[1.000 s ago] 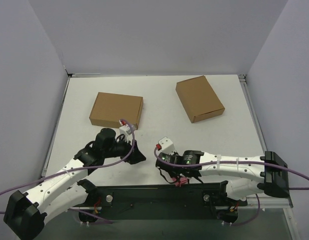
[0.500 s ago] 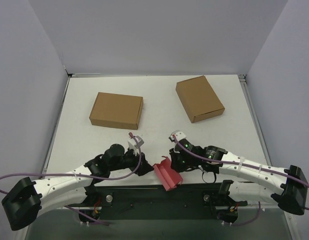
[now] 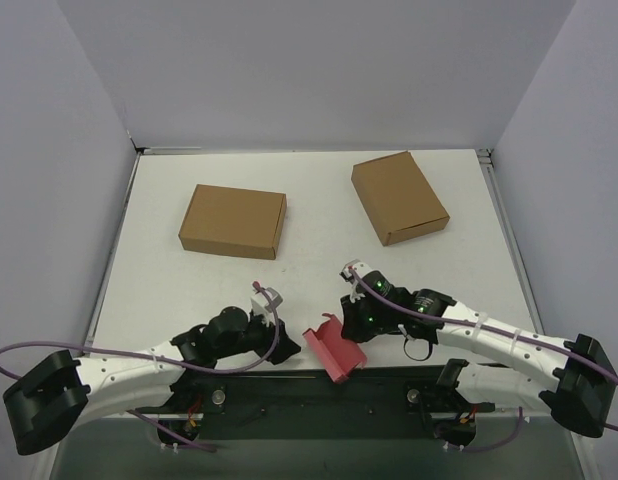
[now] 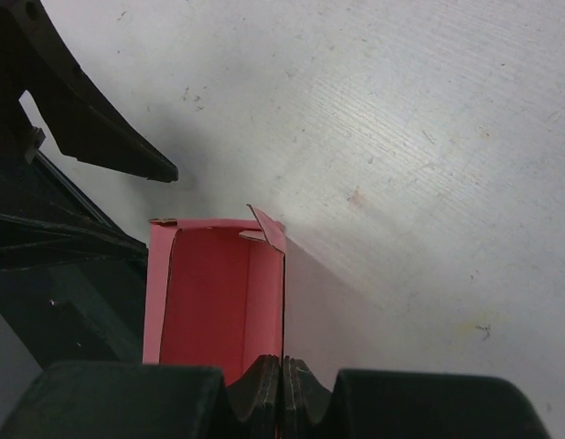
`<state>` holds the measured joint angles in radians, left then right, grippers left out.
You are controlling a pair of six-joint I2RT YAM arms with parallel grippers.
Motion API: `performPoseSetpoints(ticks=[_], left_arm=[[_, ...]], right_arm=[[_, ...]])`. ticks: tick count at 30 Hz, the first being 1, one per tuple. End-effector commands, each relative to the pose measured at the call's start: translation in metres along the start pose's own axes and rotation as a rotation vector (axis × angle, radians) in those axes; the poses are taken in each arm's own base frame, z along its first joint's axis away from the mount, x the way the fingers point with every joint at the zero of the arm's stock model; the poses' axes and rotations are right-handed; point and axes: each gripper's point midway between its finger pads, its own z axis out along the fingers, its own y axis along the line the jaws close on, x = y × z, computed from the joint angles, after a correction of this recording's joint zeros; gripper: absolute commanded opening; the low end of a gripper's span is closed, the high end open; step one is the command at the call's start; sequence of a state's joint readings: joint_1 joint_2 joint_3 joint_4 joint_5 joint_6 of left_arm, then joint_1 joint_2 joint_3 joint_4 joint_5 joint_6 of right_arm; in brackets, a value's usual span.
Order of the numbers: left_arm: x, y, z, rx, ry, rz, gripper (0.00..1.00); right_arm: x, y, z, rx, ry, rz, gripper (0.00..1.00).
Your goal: Fold the paper box
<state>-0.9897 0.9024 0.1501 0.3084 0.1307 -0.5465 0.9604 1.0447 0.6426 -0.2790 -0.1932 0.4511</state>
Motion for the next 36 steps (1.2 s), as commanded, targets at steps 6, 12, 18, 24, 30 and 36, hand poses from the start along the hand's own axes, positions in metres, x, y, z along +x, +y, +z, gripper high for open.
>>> performPoseSetpoints(ticks=[6, 12, 18, 24, 30, 36], left_arm=[[-0.026, -0.013, 0.022, 0.037, -0.083, 0.092, 0.66], [-0.027, -0.021, 0.04, 0.071, -0.08, 0.17, 0.66], [-0.019, -0.022, 0.048, 0.086, -0.066, 0.176, 0.66], [-0.022, -0.027, 0.05, 0.092, -0.071, 0.178, 0.66], [-0.021, -0.03, 0.054, 0.097, -0.059, 0.182, 0.65], [-0.017, -0.03, 0.053, 0.093, -0.057, 0.161, 0.61]], right_arm=[[-0.006, 0.011, 0.013, -0.086, -0.001, 0.001, 0.08], [-0.006, 0.024, 0.019, -0.175, -0.01, 0.05, 0.17], [0.003, 0.03, 0.028, -0.232, 0.034, 0.107, 0.39], [-0.008, 0.04, 0.028, -0.275, 0.0, 0.135, 0.62], [-0.019, 0.044, 0.019, -0.278, -0.03, 0.153, 0.7], [-0.014, 0.028, 0.016, -0.178, -0.021, 0.175, 0.63]])
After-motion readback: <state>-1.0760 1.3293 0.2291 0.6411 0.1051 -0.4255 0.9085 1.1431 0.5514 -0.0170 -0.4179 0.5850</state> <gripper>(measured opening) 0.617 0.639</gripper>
